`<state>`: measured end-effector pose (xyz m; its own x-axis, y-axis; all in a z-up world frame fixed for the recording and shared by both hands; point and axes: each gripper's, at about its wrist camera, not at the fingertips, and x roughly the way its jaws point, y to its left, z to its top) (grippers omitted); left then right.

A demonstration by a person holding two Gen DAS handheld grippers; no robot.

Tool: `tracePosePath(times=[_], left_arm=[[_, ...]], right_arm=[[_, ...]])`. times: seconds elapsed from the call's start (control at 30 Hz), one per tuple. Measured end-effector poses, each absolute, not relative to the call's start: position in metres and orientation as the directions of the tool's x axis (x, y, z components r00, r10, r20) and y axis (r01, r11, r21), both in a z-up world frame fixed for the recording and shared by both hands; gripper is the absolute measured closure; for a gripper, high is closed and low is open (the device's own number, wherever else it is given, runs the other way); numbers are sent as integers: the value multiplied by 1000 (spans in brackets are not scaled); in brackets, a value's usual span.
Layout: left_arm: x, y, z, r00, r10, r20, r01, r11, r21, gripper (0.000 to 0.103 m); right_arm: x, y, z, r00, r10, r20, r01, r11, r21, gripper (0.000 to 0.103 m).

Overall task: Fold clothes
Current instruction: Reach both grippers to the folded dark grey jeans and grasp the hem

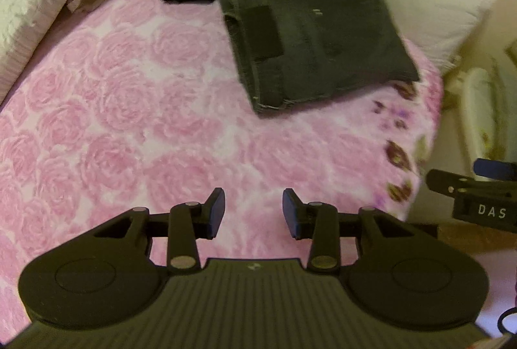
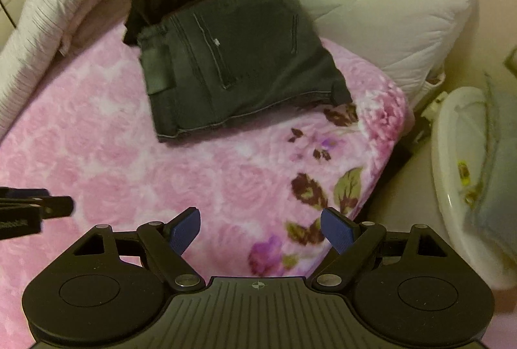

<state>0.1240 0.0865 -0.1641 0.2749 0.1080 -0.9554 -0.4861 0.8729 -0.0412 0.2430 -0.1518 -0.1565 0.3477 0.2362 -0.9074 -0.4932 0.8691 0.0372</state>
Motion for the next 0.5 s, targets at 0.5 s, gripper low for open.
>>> tracePosePath(times=[0.5], left_arm=[[180, 176, -217, 261, 69, -963, -575, 812, -98, 68]], right_arm=[[327, -30, -229, 321, 286, -903, -659, 752, 4, 17]])
